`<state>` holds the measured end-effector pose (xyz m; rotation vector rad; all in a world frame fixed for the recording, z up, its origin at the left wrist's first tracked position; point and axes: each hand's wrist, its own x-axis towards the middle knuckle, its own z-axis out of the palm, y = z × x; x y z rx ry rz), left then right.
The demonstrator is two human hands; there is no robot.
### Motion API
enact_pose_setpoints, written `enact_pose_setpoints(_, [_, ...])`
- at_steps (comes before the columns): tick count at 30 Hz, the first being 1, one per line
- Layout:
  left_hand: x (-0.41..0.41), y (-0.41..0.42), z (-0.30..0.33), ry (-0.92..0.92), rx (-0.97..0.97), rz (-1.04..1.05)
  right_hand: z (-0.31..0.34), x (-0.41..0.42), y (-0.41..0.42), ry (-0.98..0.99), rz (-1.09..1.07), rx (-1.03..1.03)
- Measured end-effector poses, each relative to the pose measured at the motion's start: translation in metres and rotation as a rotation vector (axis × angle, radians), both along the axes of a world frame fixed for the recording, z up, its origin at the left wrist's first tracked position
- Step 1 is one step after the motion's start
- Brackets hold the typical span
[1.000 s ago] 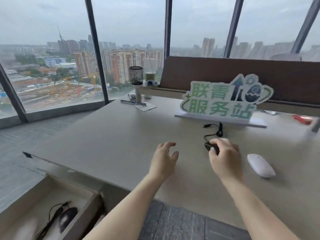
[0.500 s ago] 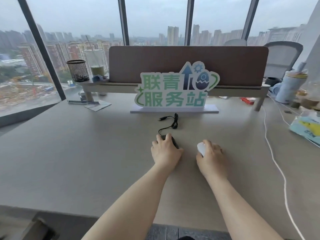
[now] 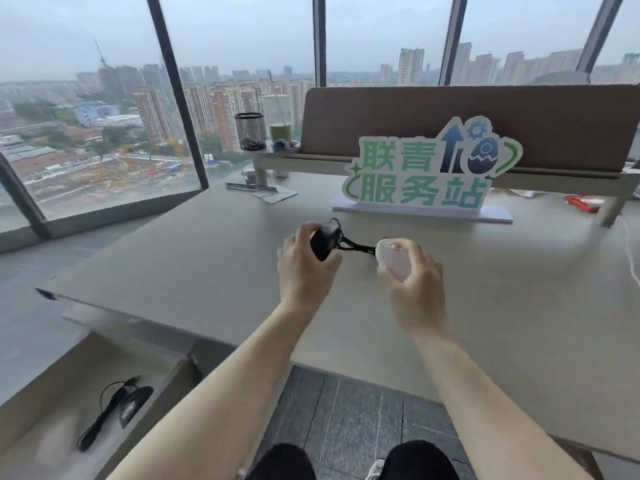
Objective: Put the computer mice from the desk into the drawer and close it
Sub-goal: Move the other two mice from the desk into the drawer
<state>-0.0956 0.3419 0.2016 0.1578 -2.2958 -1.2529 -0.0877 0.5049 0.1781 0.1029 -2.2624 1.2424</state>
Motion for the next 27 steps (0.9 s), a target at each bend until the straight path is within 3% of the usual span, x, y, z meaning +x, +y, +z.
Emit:
enact_pose_setpoints(3, [0.045, -0.059, 0.038, 0.157, -0.013, 0.075, 0.028, 0.021, -0.059, 0.065, 0.15, -0.1])
enact_pose_setpoints(7, [0.112, -0.138, 0.069, 0.214, -0.019, 0.211, 0.047, 0.05, -0.141, 0.079, 0.34, -0.212])
enact_pose_setpoints(14, [0.214, -0.257, 0.04, 0.156, -0.024, 0.552, 0.013, 0.106, -0.274, -0.158, 0.712, -0.237])
enact_pose_setpoints(17, [0.243, -0.299, 0.002, 0.035, -0.039, 0.688, -0.016, 0.128, -0.323, -0.358, 0.844, -0.19])
enact_pose_setpoints(21, [0.269, -0.342, -0.065, -0.257, -0.026, 0.812, -0.064, 0.15, -0.378, -0.541, 0.896, 0.006])
enact_pose_setpoints(27, [0.268, -0.367, -0.144, -0.794, -0.093, 0.741, -0.132, 0.157, -0.439, -0.653, 0.881, 0.573])
